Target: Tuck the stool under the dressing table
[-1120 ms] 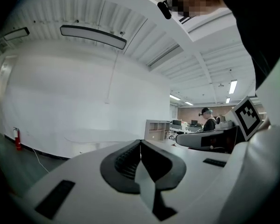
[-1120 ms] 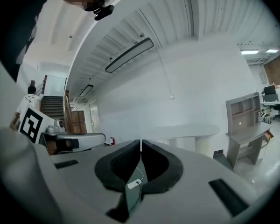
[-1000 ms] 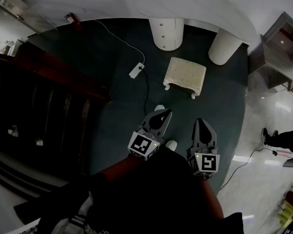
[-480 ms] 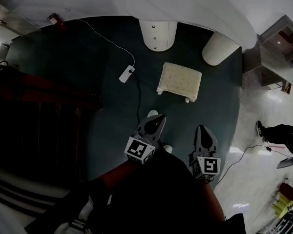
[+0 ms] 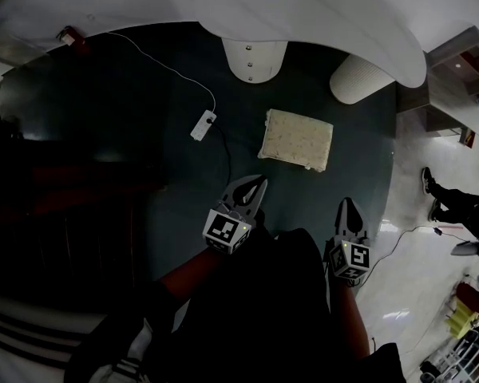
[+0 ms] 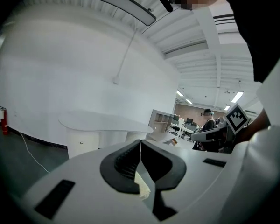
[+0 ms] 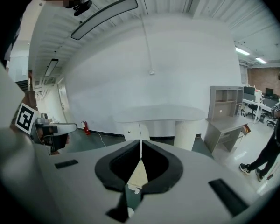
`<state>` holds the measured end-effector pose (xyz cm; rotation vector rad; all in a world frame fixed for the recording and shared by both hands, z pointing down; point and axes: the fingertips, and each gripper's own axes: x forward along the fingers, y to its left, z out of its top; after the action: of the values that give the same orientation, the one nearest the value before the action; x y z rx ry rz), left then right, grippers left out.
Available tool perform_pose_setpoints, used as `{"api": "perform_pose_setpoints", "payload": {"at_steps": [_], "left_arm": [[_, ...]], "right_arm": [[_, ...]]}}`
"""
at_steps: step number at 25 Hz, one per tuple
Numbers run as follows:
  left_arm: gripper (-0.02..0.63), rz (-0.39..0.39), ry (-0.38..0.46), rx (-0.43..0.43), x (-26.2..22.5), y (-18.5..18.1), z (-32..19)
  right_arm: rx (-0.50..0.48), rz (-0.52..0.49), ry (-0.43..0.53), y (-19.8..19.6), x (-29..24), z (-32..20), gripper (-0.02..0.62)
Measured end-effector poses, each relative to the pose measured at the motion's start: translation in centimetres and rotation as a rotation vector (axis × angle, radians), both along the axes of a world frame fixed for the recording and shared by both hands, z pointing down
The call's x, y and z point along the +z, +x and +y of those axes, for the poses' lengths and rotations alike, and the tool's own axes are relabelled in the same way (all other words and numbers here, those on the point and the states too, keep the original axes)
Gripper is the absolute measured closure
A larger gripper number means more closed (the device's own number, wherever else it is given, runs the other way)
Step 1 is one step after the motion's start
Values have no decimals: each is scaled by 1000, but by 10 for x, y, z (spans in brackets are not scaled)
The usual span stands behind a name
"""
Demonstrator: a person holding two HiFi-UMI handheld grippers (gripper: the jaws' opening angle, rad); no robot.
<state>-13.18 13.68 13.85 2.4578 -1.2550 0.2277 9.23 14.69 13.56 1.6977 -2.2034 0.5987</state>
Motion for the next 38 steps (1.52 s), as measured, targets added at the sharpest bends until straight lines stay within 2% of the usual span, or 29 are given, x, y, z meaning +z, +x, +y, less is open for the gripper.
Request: {"api": "perform_pose_setpoints", "payload": {"at_steps": [3, 6, 10, 13, 15, 18, 20, 23, 28, 30, 33, 36, 38], "left_arm": [[589, -30, 8, 27, 11, -5, -24], [589, -66, -27, 34, 22, -12, -41], [591, -35, -81, 13, 40, -8, -59], [591, -61, -79, 13, 52, 5, -72], [591, -79, -102, 12, 64, 12, -79], [591, -48, -176, -42, 86, 13, -90], [589, -50, -215, -98, 106, 10, -97], [590, -72, -256, -140, 139, 5, -106], [589, -103, -317, -141, 210, -4, -108], [589, -94, -312, -139, 239, -8, -110], [588, -66, -304, -138, 290, -9, -120], [588, -122, -336, -86, 336, -7, -108], [588, -128, -361, -74, 365, -6, -99]], "right_arm": [[40, 3, -30, 2, 17, -17, 557], [44, 12, -57, 5, 36, -29, 557], [26, 14, -72, 18, 59, -50, 557], [20, -42, -93, 30, 78, -67, 557], [-11, -64, -92, 34, 87, -84, 557], [-90, -54, -73, 38, 102, -109, 557], [-118, -40, -85, 46, 118, -122, 557], [-103, -2, -137, 62, 152, -138, 557], [-81, -4, -226, 56, 224, -134, 557], [-73, -15, -250, 51, 254, -127, 557], [-64, 20, -281, 53, 310, -126, 557], [-111, 67, -321, 55, 360, -115, 557], [-147, 83, -328, 57, 386, -111, 557]]}}
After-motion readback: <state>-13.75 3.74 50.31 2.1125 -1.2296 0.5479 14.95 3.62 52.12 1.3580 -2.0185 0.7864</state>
